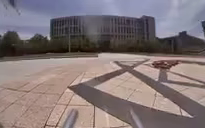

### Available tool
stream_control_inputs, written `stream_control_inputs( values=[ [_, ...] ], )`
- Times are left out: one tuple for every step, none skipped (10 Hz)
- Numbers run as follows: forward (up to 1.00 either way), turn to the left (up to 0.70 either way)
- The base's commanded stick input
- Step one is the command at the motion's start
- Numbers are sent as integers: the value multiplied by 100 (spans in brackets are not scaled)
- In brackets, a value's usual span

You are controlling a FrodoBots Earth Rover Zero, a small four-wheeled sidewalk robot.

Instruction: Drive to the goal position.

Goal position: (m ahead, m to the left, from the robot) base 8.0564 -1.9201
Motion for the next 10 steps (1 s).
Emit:
stream_control_inputs(
  values=[
    [50,0],
    [50,0],
    [50,0],
    [50,0],
    [50,0],
    [50,0],
    [50,0],
    [50,0],
    [50,0],
    [50,0]
  ],
)
